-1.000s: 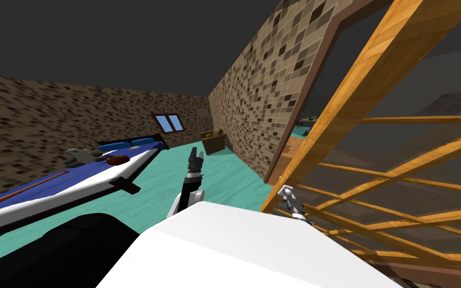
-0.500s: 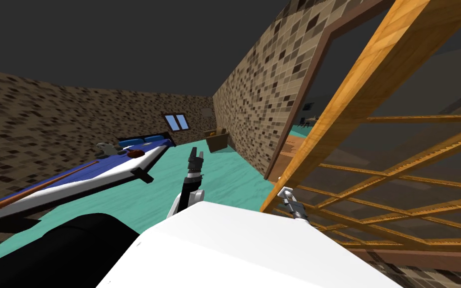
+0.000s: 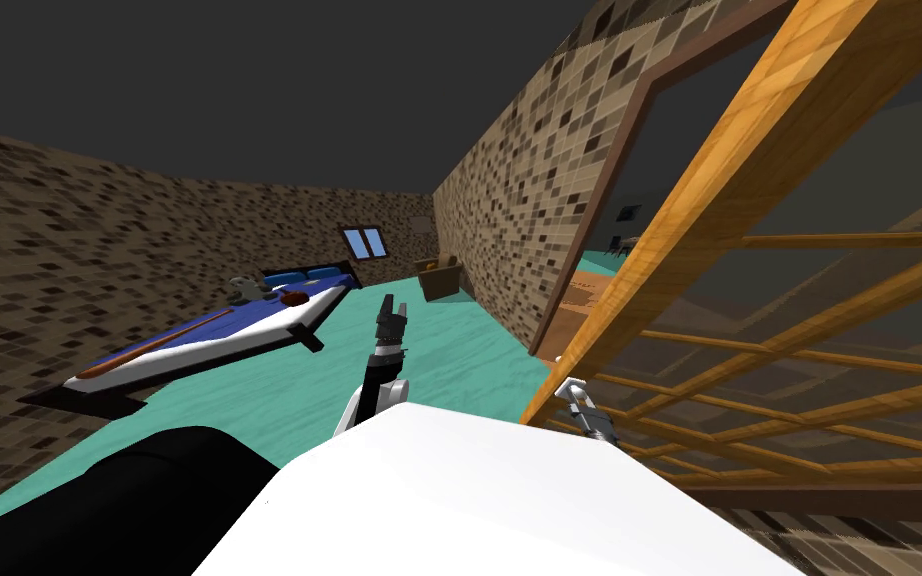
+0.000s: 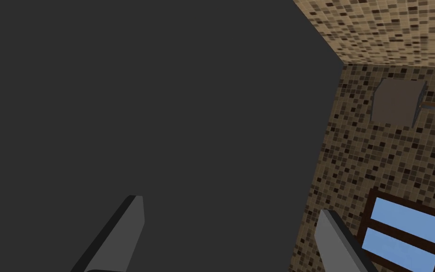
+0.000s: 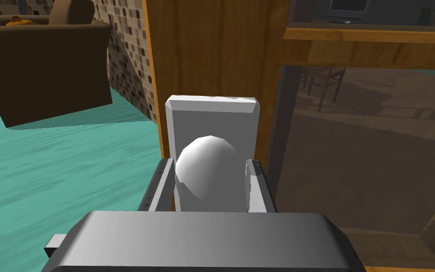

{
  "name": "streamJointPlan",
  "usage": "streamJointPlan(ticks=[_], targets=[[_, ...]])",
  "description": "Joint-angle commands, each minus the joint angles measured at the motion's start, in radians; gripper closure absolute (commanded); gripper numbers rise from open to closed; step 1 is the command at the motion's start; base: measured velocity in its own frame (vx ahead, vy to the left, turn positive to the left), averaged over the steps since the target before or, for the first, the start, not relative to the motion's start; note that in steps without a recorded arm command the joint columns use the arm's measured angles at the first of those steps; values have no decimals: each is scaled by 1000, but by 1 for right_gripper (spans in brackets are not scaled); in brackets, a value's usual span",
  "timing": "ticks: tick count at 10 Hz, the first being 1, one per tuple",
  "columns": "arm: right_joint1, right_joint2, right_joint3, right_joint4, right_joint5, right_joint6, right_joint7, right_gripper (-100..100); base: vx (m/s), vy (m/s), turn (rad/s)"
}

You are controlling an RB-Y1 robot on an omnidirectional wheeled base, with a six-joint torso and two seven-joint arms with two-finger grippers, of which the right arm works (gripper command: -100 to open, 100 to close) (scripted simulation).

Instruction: Pull the door open

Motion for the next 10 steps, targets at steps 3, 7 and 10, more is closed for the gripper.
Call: streamJointPlan(ticks=[3, 7, 10], targets=[[24, -29, 31, 5, 18, -50, -36, 100, -190, -41, 112], [34, -41, 52, 21, 30, -79, -55, 100, -152, -30, 78], [43, -55, 67, 38, 38, -117, -75, 100, -196, -51, 150]])
